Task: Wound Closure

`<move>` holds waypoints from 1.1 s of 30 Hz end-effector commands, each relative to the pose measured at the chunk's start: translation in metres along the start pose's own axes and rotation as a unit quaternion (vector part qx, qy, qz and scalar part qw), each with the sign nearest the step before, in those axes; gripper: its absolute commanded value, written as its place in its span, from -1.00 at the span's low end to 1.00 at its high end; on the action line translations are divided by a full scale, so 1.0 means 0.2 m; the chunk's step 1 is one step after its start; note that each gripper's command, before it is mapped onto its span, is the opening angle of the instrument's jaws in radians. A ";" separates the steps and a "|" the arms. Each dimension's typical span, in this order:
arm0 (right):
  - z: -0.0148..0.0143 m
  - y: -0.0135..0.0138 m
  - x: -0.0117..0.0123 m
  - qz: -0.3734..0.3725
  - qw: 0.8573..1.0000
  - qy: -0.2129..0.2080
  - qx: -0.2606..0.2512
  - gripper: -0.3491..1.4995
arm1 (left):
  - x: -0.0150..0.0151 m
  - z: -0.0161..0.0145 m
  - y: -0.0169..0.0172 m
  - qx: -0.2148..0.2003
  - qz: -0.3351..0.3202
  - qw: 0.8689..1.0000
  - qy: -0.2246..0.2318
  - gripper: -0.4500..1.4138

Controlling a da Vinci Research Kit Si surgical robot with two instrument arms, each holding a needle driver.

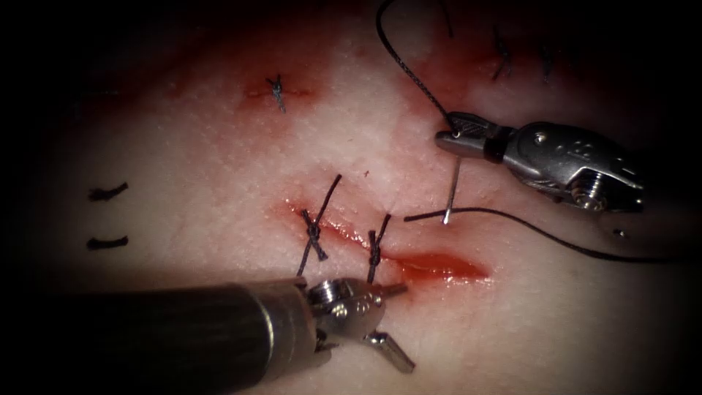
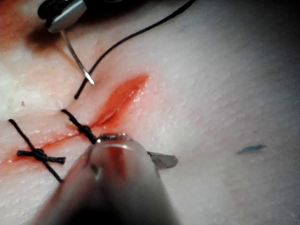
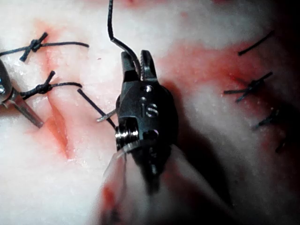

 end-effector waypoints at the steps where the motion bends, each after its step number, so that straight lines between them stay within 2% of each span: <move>1: 0.004 -0.001 0.000 0.002 1.000 0.006 -0.004 -1.00 | 0.001 0.005 0.001 -0.003 0.003 1.000 0.000 0.49; 14: 0.002 0.000 0.006 0.018 1.000 0.010 -0.014 -1.00 | 0.007 0.008 0.002 0.001 0.009 1.000 0.000 0.48; 23: 0.002 0.001 0.009 0.033 0.999 0.004 -0.015 -1.00 | 0.012 0.014 0.000 0.002 0.011 1.000 0.023 0.44; 29: 0.002 0.003 0.009 0.037 0.999 0.003 -0.029 -1.00 | 0.009 0.015 0.002 -0.015 0.015 1.000 0.022 0.44; 33: 0.002 0.004 0.010 -0.008 0.998 -0.001 -0.057 -1.00 | 0.009 0.014 0.008 -0.037 0.019 0.999 0.019 0.44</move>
